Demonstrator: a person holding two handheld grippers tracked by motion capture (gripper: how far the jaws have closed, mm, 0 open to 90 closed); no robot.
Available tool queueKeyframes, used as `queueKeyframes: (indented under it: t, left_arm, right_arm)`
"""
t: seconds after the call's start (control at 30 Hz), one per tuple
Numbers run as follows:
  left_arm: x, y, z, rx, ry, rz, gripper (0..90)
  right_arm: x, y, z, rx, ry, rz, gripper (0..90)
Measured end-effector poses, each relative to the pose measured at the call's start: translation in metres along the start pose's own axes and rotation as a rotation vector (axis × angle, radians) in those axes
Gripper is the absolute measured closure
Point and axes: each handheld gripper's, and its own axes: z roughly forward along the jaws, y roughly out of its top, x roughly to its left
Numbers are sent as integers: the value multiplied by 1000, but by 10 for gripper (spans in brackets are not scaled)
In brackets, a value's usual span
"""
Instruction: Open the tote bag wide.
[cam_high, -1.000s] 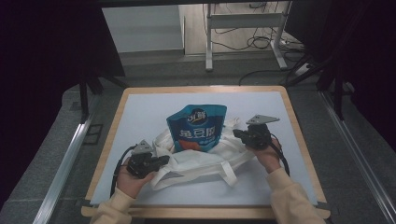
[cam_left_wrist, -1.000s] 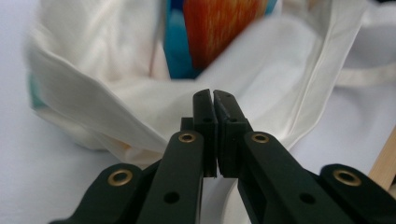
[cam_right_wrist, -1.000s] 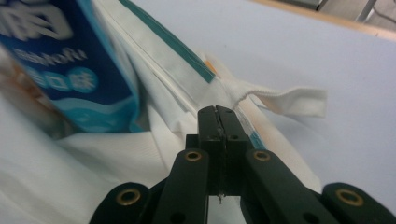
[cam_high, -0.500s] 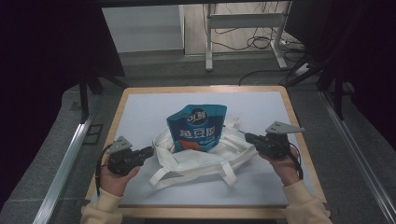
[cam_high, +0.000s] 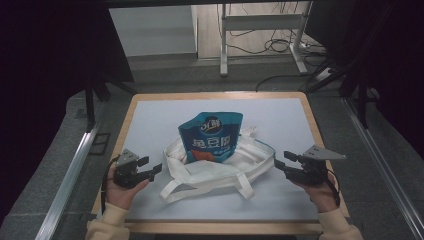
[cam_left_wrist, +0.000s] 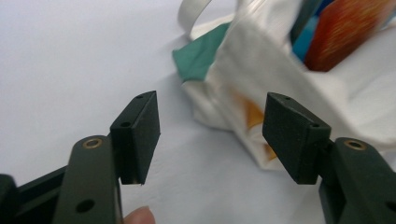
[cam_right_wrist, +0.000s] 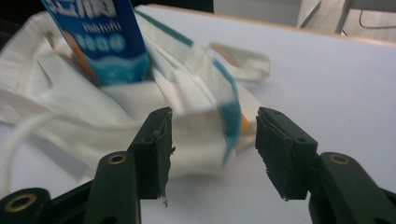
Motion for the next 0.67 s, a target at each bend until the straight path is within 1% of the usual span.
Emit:
queueKeyframes:
  t: [0.03, 0.07, 0.1, 0.13, 0.2, 0.3, 0.43, 0.67]
  left_arm:
    - [1, -1, 1, 7, 4, 0, 358]
    - [3, -2, 3, 16, 7, -3, 355]
    - [3, -3, 4, 18, 8, -5, 353]
    - [3, -3, 4, 18, 8, -5, 352]
    - [4, -3, 6, 29, 9, -4, 349]
    - [4, -4, 7, 34, 9, -4, 347]
    - [3, -4, 7, 34, 11, -3, 346]
    - [2, -4, 8, 33, 10, 6, 340]
  right_arm:
    - [-2, -4, 0, 15, -9, 9, 447]
    - [-7, -13, 2, 37, -26, 14, 445]
    - [-10, -17, 3, 46, -32, 18, 445]
    - [-10, -17, 3, 46, -32, 18, 445]
    - [-15, -26, 9, 75, -39, 36, 444]
    - [-16, -31, 13, 104, -45, 38, 441]
    - [-17, -31, 13, 104, -49, 39, 440]
    - [-16, -30, 12, 90, -56, 37, 428]
